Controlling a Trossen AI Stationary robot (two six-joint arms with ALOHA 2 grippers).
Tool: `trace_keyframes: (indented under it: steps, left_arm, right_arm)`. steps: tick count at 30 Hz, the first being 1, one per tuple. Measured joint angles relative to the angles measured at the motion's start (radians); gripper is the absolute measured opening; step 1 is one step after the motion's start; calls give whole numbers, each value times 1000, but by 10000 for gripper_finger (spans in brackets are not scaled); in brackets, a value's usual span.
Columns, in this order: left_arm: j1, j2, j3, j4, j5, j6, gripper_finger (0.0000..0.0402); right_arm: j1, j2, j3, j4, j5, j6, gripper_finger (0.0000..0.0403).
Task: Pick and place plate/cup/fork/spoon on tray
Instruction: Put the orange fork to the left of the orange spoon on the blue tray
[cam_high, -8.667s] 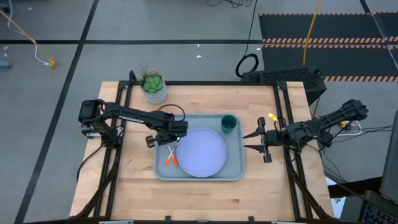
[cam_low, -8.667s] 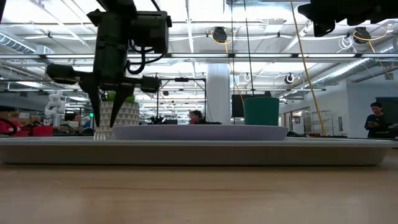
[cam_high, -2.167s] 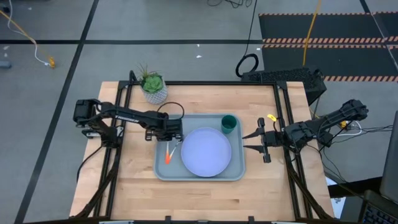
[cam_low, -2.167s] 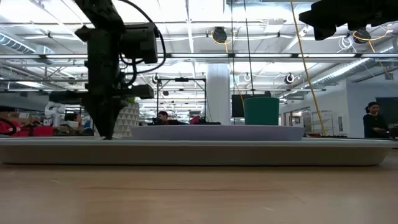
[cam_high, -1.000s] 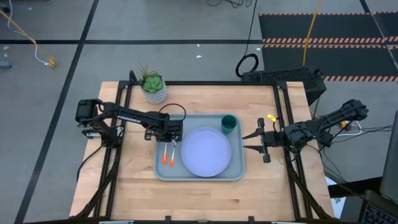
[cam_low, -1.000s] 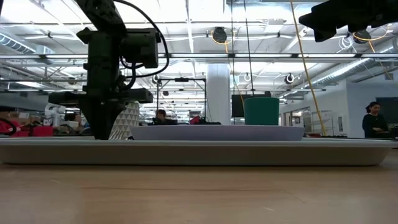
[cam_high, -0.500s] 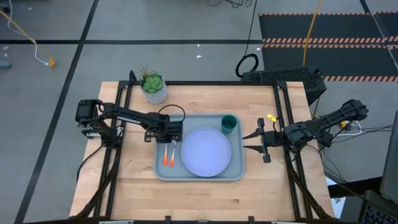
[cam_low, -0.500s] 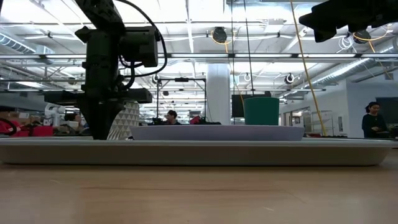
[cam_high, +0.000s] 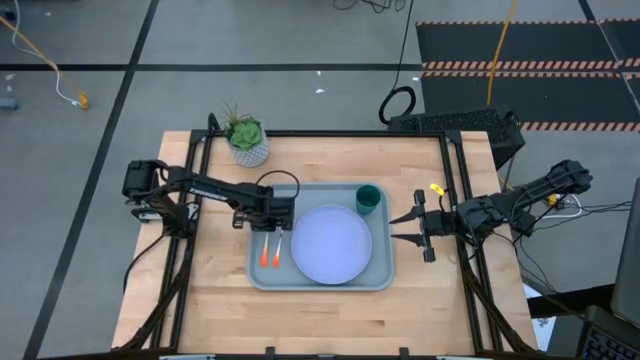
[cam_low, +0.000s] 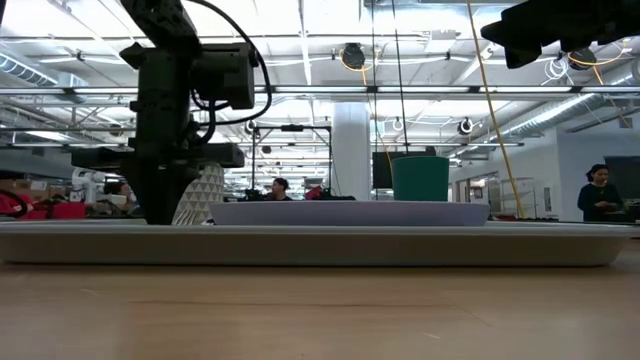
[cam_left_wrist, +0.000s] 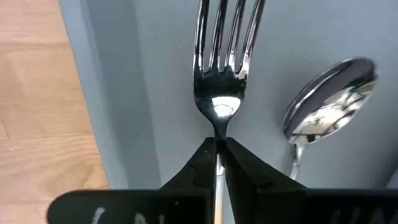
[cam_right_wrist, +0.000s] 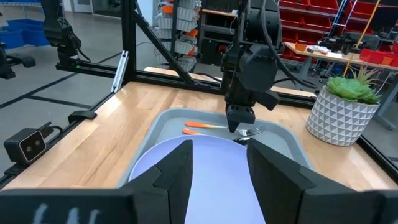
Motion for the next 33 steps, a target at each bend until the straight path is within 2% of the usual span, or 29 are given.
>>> trace_keyframes:
  steps: [3, 12, 33]
  left_arm:
    - [0, 0, -9, 17, 0, -9, 26]
    - [1, -3, -47, 16, 20, -47, 80]
    - [18, 4, -18, 4, 54, -39, 81]
  right_arm:
    - [0, 0, 0, 0, 0, 0, 144]
    - [0, 0, 0, -6, 0, 0, 144]
    - [0, 0, 0, -5, -1, 0, 144]
